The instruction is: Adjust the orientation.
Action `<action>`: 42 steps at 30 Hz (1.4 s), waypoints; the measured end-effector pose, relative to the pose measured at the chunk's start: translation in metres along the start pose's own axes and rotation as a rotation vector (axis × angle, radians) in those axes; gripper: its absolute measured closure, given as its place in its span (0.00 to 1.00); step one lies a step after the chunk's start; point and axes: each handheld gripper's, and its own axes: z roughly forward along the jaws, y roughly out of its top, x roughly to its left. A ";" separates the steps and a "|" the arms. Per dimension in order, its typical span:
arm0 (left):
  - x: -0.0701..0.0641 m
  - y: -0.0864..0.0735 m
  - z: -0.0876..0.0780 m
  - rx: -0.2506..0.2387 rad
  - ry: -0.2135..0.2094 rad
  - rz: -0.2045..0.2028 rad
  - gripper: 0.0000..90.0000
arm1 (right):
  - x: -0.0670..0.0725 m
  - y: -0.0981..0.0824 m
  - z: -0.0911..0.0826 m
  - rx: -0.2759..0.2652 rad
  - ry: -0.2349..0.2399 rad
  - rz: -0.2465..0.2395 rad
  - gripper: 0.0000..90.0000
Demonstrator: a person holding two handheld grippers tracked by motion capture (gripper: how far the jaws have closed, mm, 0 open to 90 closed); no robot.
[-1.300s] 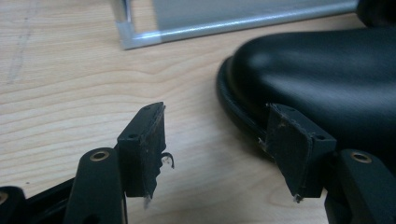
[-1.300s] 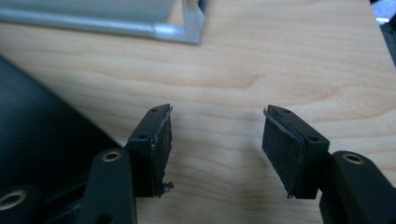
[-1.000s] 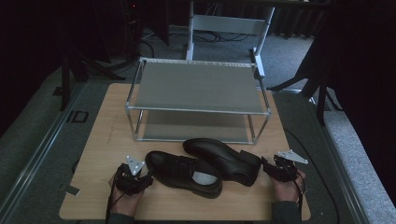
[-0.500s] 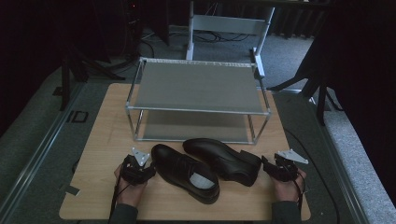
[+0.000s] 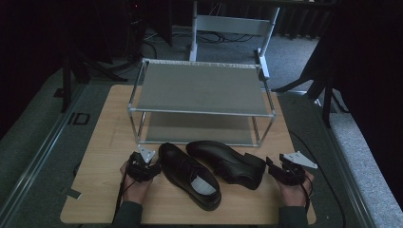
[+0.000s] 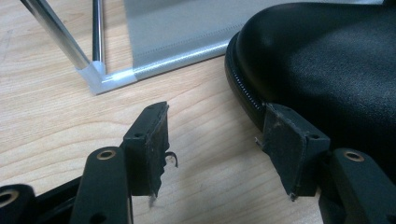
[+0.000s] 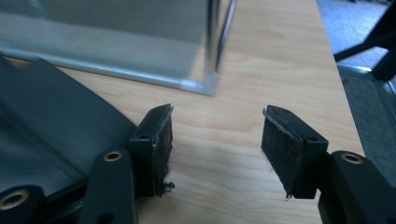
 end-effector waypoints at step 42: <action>0.003 -0.009 -0.016 -0.004 -0.102 -0.091 0.45 | 0.076 0.001 -0.019 0.016 0.274 -0.375 0.32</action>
